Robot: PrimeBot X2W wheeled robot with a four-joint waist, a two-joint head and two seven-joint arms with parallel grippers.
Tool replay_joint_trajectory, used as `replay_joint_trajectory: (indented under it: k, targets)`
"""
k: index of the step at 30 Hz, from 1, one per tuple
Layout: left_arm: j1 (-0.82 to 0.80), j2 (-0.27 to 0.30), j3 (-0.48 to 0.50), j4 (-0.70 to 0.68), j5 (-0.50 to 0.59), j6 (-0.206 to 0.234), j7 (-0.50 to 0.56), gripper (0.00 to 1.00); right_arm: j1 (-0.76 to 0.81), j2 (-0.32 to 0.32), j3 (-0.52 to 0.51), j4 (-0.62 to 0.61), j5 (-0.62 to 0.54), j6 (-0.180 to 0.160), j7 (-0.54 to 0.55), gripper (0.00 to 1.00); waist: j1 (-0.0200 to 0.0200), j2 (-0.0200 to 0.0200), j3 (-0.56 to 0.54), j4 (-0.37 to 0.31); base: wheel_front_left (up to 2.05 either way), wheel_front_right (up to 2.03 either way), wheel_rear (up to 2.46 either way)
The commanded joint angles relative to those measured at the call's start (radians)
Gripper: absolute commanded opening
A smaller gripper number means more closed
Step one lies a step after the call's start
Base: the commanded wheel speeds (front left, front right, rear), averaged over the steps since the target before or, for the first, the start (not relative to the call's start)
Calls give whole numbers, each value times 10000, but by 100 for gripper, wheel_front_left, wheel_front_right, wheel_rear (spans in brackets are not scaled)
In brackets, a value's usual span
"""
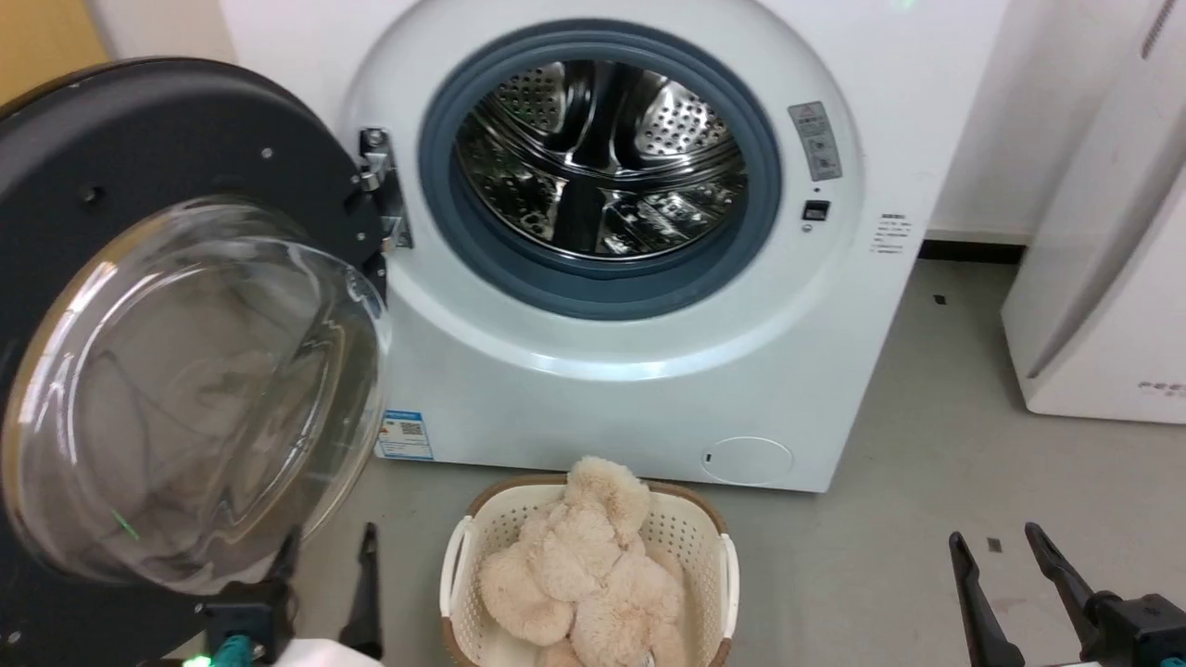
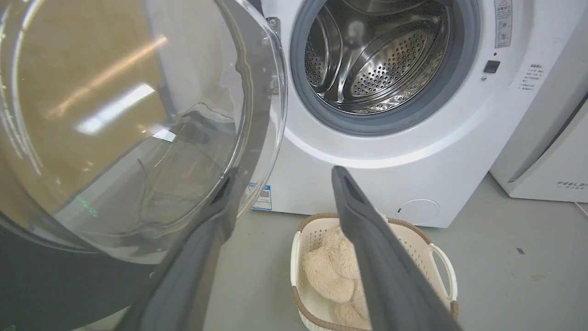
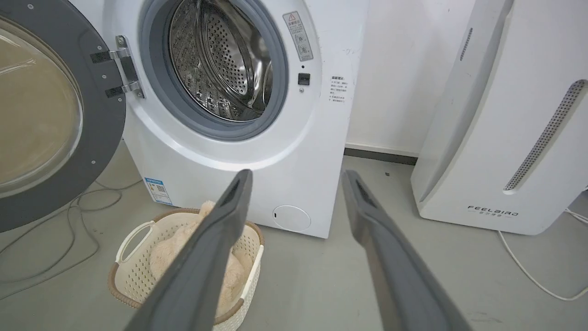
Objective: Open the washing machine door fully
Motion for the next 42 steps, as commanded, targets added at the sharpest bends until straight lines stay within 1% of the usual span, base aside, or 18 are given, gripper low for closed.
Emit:
replay_joint_trajectory:
  k: [1, 9, 13, 24, 25, 42]
  targets:
    - [-186, -76, -135, 83, 49, -67, 19, 100, 36, 32, 8, -48, -33, -7, -13, 100, -1, 0, 43, -154, 0, 0, 0]
    - [-658, -301, -841, 431, 372, -336, -260, 100, 76, 32, 134, -39, -18, -7, -6, 100, -1, 0, 125, -577, 0, 0, 0]
    - [-781, -421, -994, 544, 425, -333, -403, 100, 89, 32, 165, -20, -18, -7, 0, 100, -1, 0, 137, -690, 0, 0, 0]
    - [-845, -490, -1101, 631, 405, -266, -623, 100, 67, 32, 158, 60, 23, -7, -56, 100, -1, 0, 138, -769, 0, 0, 0]
    - [-710, -497, -1107, 628, 356, -294, -530, 0, -2, 0, 152, 38, 1, 0, 0, 0, -1, 0, 138, -771, 0, 0, 0]
    - [-741, -717, -751, 550, 676, -508, -378, 0, -240, 4, 247, 186, -62, 1, 13, 0, -1, 0, 200, -812, 0, 0, 0]
